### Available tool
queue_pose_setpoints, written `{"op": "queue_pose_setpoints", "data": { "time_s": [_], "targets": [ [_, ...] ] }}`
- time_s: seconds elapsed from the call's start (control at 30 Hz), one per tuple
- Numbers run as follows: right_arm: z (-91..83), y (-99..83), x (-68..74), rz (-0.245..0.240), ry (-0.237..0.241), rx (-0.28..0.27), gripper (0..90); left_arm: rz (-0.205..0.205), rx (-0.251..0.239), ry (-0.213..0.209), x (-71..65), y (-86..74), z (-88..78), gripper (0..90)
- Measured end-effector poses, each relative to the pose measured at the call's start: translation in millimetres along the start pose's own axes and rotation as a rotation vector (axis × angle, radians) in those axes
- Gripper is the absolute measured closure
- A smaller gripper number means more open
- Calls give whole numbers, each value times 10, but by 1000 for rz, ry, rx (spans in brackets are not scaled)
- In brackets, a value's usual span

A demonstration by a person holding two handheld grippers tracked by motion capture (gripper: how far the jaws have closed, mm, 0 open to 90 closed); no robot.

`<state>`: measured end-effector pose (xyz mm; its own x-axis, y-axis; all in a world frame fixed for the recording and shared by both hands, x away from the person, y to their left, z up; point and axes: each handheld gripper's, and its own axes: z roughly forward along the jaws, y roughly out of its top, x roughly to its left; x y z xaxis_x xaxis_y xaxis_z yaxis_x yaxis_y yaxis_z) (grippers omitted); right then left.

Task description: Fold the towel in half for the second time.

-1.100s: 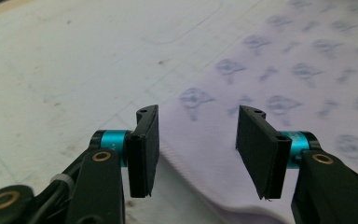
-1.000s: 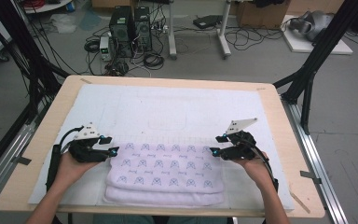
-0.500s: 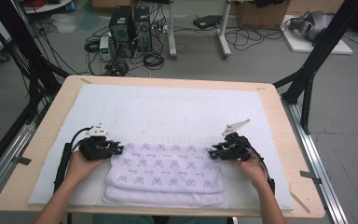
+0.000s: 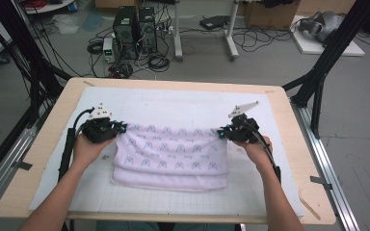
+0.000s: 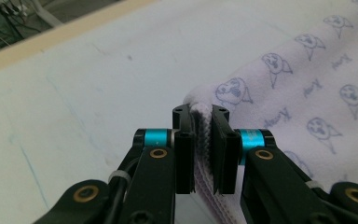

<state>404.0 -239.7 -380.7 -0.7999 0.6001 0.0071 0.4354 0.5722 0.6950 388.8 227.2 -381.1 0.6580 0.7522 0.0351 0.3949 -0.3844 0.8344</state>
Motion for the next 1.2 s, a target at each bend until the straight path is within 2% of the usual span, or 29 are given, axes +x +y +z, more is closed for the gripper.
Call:
{"op": "queue_pose_setpoints", "data": {
  "time_s": [0.1,0.13,0.2,0.23,0.27,0.33,0.4,0.47,0.53,0.6,0.73,0.8,0.87,1.0,1.07,1.2],
  "targets": [
    [-1,165,-129,4,-30,-20,797,9,-12,39,106,149,63,810],
    [9,216,-183,9,-35,-20,778,-5,-9,64,155,194,97,791],
    [61,291,-277,23,-68,-26,664,-41,-18,121,240,234,144,612],
    [89,305,-325,47,-68,-25,635,-65,-25,115,277,219,154,556],
    [110,301,-354,71,-66,-36,609,-79,-14,96,307,192,157,538],
    [147,283,-358,93,-52,-29,566,-86,21,74,322,111,153,502],
    [167,254,-308,81,-44,-11,550,-89,6,60,297,4,117,506],
    [156,206,-258,80,-28,-30,540,-101,37,6,271,-72,94,508],
    [136,154,-181,75,-18,-42,531,-67,11,1,169,-156,57,526],
    [112,111,-108,71,-6,-53,532,-60,5,-42,88,-223,28,561],
    [87,34,50,40,13,-61,536,-10,-7,-96,-63,-319,4,658],
    [78,0,110,34,29,-71,536,17,5,-126,-115,-342,2,717],
    [79,-39,167,20,36,-77,536,46,28,-137,-153,-349,-3,770],
    [98,-128,244,10,47,-70,533,60,46,-150,-187,-362,-14,771],
    [106,-178,273,10,52,-66,532,69,59,-142,-201,-399,-11,765],
    [107,-271,308,11,57,-70,527,53,98,-148,-191,-532,6,750]
  ]
}}
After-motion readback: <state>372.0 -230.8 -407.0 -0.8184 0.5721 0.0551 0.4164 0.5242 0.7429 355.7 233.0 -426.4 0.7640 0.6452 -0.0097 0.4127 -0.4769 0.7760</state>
